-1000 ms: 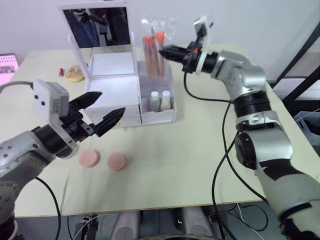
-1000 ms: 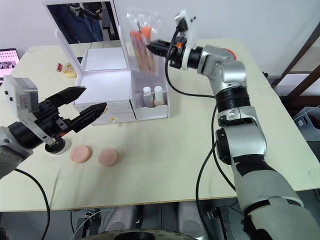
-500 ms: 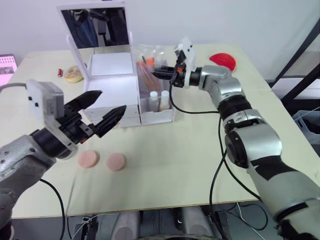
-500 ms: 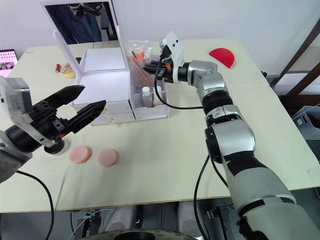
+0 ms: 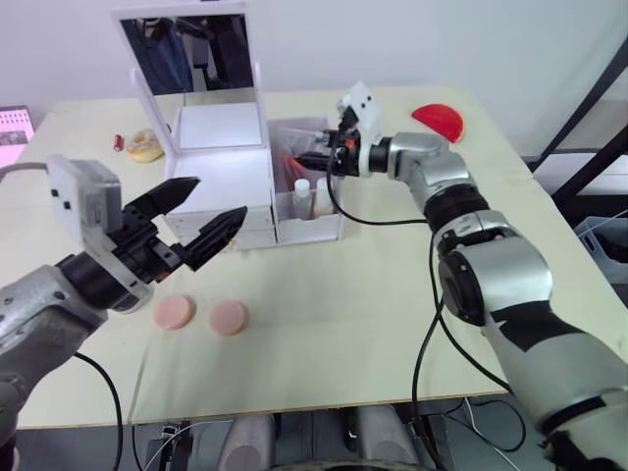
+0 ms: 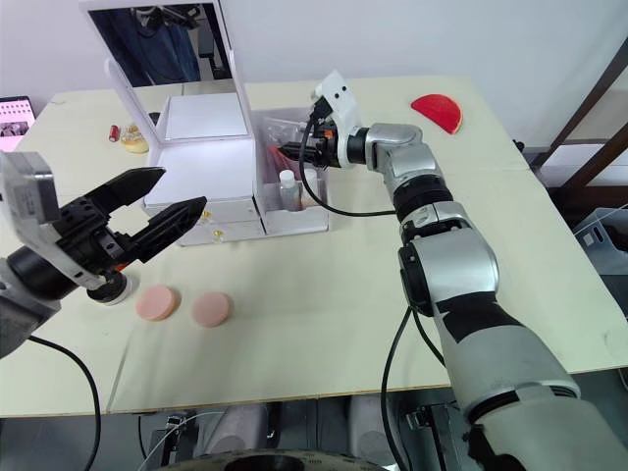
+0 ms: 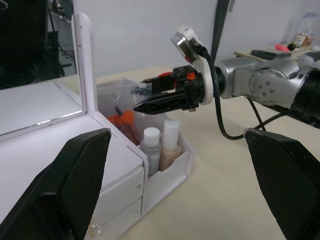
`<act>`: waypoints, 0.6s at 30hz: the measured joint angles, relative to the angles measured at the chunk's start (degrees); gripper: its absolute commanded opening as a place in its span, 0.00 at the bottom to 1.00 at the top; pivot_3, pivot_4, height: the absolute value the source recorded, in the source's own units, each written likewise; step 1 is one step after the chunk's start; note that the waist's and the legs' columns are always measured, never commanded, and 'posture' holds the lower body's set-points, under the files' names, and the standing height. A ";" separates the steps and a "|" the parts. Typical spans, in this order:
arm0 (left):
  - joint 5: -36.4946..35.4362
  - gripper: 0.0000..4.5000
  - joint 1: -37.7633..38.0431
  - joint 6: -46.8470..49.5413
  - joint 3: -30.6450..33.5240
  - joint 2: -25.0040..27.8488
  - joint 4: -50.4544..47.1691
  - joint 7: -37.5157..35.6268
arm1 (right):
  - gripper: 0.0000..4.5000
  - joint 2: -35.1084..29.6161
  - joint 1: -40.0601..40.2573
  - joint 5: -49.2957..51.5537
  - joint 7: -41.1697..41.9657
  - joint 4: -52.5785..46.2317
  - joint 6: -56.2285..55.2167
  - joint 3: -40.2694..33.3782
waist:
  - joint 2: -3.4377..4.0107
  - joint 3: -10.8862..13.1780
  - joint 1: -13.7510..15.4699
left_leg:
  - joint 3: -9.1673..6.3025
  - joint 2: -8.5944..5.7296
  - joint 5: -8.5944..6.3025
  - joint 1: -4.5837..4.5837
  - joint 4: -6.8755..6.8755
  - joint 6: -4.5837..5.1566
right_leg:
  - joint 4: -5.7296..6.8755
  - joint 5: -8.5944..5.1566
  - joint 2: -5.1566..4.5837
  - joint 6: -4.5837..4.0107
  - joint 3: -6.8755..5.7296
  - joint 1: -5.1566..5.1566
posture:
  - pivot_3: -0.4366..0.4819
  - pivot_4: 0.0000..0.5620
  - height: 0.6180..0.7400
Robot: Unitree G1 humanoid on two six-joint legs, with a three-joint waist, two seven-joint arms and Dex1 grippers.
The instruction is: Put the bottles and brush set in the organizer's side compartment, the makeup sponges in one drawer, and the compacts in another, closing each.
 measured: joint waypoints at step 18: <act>-1.03 1.00 -0.01 -0.81 -2.09 0.42 1.14 -1.24 | 0.99 -2.93 -2.46 0.31 1.40 -6.34 1.99 -2.48 | 0.01 0.00 -0.11 | 0.01 0.00 0.00 0.00 0.00 0.00 | 0.01 0.00 0.01 0.01 0.02 -0.01 | 0.48 0.27 1.00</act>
